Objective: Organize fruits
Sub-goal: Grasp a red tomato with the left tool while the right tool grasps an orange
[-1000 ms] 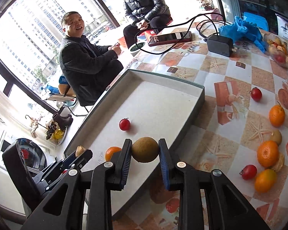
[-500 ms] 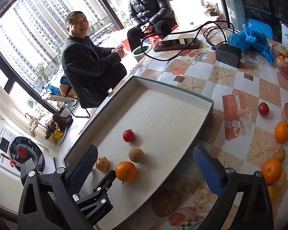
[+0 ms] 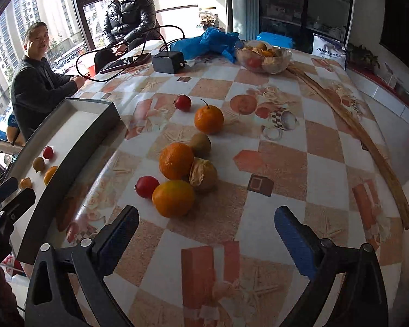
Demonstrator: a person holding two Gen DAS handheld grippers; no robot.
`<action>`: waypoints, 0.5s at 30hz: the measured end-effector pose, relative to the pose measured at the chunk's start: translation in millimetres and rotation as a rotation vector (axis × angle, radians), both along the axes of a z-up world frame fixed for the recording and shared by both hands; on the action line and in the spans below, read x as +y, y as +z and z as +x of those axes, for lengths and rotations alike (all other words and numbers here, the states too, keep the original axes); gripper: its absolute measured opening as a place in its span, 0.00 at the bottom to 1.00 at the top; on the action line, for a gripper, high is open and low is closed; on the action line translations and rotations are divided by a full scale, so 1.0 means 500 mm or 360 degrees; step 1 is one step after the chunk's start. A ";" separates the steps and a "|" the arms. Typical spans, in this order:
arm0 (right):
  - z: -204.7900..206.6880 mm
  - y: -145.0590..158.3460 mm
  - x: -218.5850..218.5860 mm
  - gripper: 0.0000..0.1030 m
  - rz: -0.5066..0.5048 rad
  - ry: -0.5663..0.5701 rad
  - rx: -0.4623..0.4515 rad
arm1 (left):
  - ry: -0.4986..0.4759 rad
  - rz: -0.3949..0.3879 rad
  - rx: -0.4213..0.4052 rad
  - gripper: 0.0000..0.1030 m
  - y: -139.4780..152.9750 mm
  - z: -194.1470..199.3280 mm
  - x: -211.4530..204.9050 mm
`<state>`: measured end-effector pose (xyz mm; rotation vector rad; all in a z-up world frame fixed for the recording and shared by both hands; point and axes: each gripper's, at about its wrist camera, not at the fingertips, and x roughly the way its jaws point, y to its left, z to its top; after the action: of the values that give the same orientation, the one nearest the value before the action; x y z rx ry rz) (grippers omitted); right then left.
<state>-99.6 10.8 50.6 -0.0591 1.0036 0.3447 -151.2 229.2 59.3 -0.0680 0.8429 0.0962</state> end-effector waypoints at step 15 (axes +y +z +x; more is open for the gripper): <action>0.016 -0.026 0.005 0.42 0.0118 0.0040 -0.0045 | -0.0181 0.0105 0.0066 0.70 -0.028 0.066 -0.087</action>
<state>-91.5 13.1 37.4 -0.0096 0.9621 0.4027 -118.1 185.5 45.1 0.0442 0.8829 0.0185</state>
